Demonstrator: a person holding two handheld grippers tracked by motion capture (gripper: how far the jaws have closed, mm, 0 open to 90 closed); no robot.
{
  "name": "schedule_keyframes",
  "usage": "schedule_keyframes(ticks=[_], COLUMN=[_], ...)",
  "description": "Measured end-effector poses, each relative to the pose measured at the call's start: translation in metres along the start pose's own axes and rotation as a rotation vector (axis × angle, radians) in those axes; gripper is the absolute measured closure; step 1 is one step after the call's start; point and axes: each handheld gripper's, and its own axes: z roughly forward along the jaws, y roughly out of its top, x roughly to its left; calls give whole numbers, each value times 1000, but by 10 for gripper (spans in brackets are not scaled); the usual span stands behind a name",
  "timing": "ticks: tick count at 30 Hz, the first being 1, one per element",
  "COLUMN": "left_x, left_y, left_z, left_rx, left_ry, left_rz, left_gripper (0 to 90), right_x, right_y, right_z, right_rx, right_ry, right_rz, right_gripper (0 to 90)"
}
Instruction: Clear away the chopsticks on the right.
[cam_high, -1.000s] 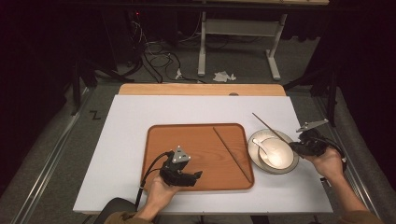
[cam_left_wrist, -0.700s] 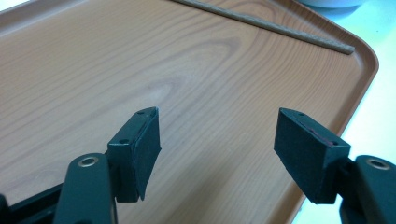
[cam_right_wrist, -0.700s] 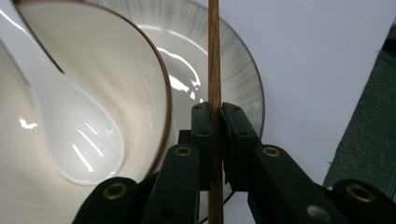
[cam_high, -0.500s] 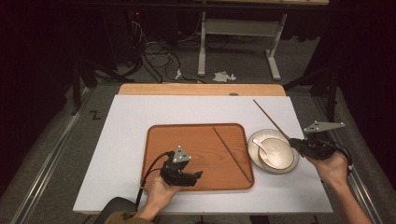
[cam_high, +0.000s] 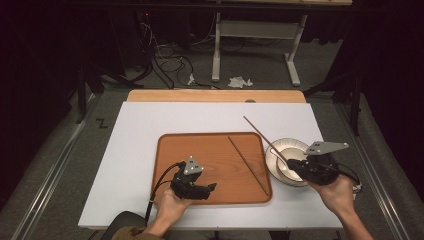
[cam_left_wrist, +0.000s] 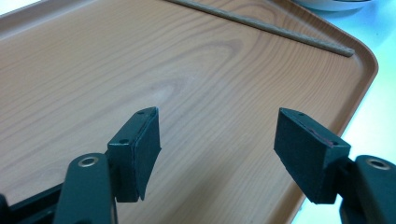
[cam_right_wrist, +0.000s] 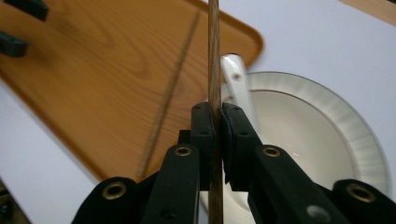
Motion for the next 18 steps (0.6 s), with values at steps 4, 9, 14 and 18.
schedule_keyframes(ticks=[4, 9, 14, 18], left_x=[1, 2, 1, 2], left_y=[0, 0, 0, 1], left_z=[0, -1, 0, 0], left_rx=[-4, -10, -3, -3], left_ry=[1, 1, -5, -1], left_rz=[-5, -4, 0, -8], left_gripper=[315, 315, 315, 316], right_x=[27, 39, 47, 54], right_y=[5, 7, 8, 4], right_z=[21, 38, 57, 76], right_rx=[27, 44, 76, 111], right_ry=[41, 83, 88, 71], right_rz=[-45, -23, -8, -4], right_gripper=[851, 851, 851, 851])
